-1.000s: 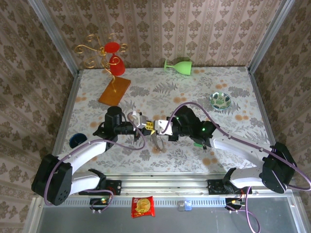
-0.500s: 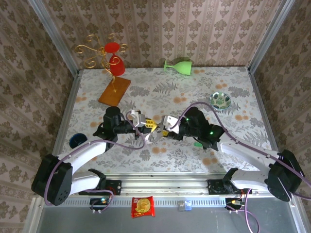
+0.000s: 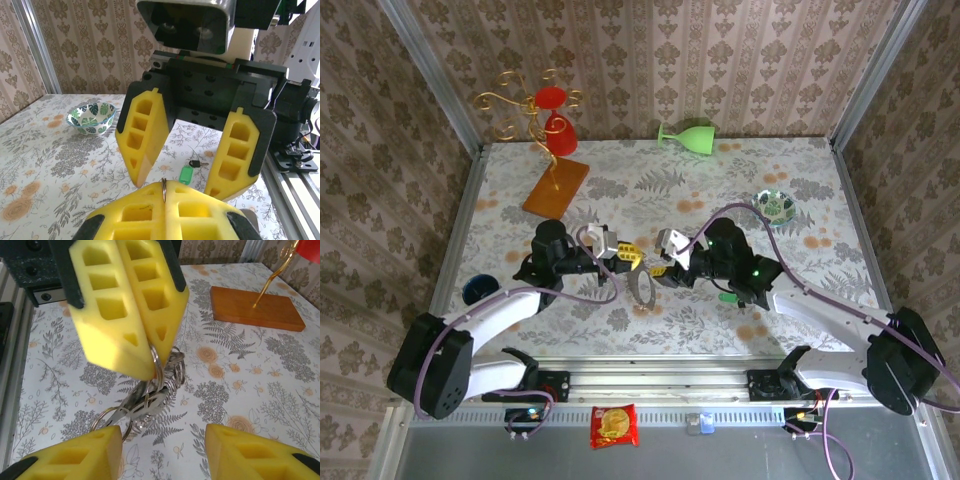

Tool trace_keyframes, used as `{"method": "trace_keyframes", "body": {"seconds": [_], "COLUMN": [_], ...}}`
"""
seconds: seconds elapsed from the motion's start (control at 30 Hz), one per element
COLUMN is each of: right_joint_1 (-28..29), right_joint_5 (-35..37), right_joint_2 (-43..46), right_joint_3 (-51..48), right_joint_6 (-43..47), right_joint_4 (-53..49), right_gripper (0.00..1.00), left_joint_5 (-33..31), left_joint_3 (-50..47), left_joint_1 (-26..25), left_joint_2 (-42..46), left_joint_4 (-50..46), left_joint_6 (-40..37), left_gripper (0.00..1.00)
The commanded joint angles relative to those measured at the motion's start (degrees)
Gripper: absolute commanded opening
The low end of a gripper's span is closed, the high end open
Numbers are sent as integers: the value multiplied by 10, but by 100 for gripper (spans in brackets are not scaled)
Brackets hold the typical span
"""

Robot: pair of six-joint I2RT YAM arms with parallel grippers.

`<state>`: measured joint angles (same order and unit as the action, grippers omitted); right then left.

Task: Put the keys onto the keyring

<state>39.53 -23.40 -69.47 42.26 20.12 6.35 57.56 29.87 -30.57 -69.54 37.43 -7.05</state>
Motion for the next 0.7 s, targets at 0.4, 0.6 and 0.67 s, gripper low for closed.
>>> {"method": "trace_keyframes", "body": {"seconds": [0.4, 0.6, 0.67], "right_joint_1": [9, 10, 9], "right_joint_5": [-36, -42, -36], "right_joint_2": [-72, -83, -73], "right_joint_3": [-21, -19, -21], "right_joint_6": [-66, -73, -62], "right_joint_4": [146, 157, 141], "right_gripper": [50, 40, 31], "left_joint_5": [26, 21, 16], "left_joint_3": [-1, 0, -1], "left_joint_1": [7, 8, 9], "left_joint_2": [-16, -16, -12], "left_joint_4": [80, 77, 70], "left_joint_6": [55, 52, 44], "left_gripper": [0, 0, 0]}}
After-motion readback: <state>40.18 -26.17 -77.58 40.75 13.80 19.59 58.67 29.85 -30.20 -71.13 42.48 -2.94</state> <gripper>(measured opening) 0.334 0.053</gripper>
